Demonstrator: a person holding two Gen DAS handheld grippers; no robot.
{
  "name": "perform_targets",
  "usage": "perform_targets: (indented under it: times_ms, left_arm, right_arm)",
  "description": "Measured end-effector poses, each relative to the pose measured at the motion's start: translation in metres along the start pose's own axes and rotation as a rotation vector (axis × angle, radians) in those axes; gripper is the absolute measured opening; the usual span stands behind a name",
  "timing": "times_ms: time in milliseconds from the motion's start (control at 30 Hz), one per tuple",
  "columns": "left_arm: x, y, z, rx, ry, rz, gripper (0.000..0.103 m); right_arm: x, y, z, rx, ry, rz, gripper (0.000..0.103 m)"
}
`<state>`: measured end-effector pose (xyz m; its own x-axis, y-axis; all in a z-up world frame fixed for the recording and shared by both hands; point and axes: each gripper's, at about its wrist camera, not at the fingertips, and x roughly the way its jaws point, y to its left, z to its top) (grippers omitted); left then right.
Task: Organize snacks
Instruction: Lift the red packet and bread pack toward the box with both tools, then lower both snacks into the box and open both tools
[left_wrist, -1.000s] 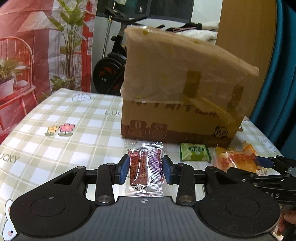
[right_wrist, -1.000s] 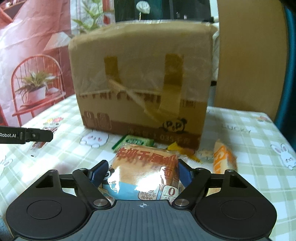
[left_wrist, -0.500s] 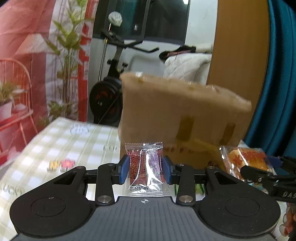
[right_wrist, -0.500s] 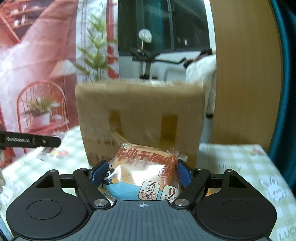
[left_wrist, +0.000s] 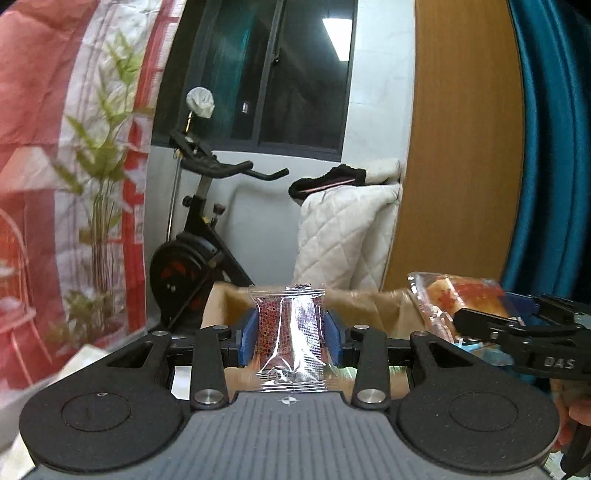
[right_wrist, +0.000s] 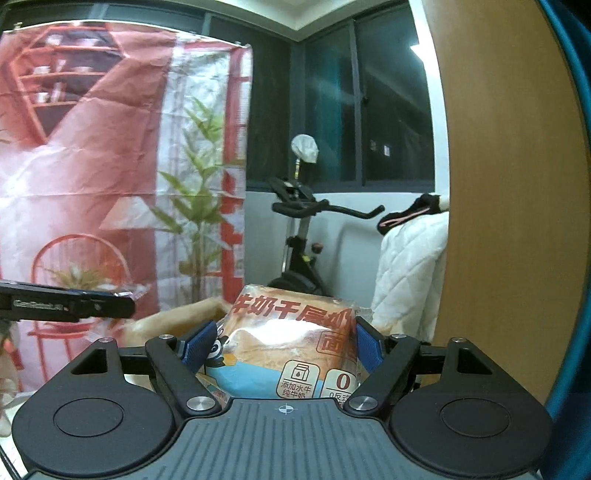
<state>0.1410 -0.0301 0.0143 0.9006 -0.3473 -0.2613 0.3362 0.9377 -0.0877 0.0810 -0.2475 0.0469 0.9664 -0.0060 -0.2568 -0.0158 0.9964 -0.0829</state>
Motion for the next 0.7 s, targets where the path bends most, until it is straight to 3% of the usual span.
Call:
perform_targets:
  times_ms: [167,433,500,567,633,700]
  left_arm:
    - [0.047,0.0,0.014,0.018,0.034,0.011,0.041]
    - [0.086,0.016,0.008,0.022,0.113,0.04,0.042]
    - [0.091,0.022,0.003,0.011,0.137,0.038,0.046]
    - [0.09,0.03,-0.001,-0.016,0.158,0.027,0.062]
    - [0.087,0.036,-0.005,-0.033,0.16,0.025,0.069]
    - [0.081,0.037,-0.007,-0.028,0.157,0.031,0.072]
  right_arm:
    - [0.057,-0.013,-0.001,0.004,0.056,-0.048,0.075]
    - [0.098,-0.011,-0.029,0.01,0.139,-0.066,0.075]
    - [0.101,-0.009,-0.036,0.013,0.16,-0.065,0.075]
    - [0.104,-0.007,-0.04,0.011,0.178,-0.074,0.076]
    - [0.099,-0.007,-0.041,0.023,0.166,-0.071,0.076]
    - [0.094,-0.005,-0.039,0.032,0.155,-0.068,0.083]
